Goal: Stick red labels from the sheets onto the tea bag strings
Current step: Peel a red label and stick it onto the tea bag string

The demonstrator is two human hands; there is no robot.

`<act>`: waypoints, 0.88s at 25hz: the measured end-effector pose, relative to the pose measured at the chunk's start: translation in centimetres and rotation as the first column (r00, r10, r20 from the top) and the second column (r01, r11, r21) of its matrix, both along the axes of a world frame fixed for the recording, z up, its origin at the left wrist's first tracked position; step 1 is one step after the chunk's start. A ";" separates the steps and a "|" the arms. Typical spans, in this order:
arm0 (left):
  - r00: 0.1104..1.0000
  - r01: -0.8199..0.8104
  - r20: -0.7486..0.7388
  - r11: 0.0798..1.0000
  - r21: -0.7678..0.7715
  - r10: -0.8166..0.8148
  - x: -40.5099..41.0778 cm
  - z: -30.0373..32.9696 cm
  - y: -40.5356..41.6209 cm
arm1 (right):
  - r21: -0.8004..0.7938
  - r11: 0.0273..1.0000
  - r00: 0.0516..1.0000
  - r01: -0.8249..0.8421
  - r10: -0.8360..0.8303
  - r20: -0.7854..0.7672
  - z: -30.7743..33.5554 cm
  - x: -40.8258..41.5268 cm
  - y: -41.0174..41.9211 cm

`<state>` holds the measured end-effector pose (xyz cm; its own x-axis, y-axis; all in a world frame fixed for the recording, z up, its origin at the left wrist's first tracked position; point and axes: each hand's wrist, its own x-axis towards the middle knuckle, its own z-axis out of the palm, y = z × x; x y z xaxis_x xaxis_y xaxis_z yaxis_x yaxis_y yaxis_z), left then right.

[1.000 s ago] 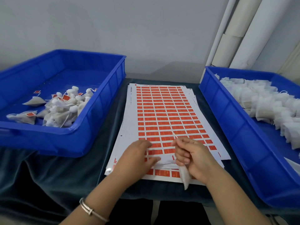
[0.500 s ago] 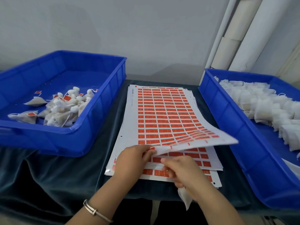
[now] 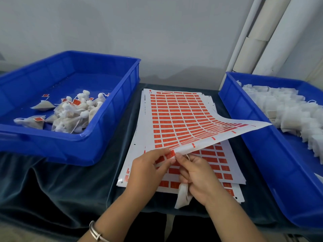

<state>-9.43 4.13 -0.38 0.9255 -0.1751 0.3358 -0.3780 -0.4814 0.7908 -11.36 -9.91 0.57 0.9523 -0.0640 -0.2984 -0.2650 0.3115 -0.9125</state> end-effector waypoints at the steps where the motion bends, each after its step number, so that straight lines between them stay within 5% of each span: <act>1: 1.000 0.003 0.012 1.000 -0.020 -0.003 0.0 0.0 0.0 | 0.079 0.997 1.000 -0.004 0.005 -0.012 -0.1 0.2 0.0; 11: 0.999 0.053 0.011 0.998 -0.039 -0.052 0.4 0.5 0.2 | 0.320 0.947 1.000 0.015 -0.017 0.004 -1.2 0.7 0.1; 16: 0.963 -0.052 0.270 0.974 0.221 -0.009 0.9 1.6 0.5 | -0.005 1.000 0.992 0.020 -0.020 0.126 -0.7 0.6 0.0; 22: 0.966 -0.010 0.242 0.924 0.382 -0.090 0.9 3.0 0.8 | -0.308 0.950 0.977 0.053 0.015 0.215 0.5 0.3 0.3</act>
<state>-8.57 4.96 2.61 0.8092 -0.3694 0.4568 -0.5644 -0.7049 0.4297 -11.02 -9.63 1.11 0.9888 -0.1396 -0.0522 -0.0517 0.0069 -0.9986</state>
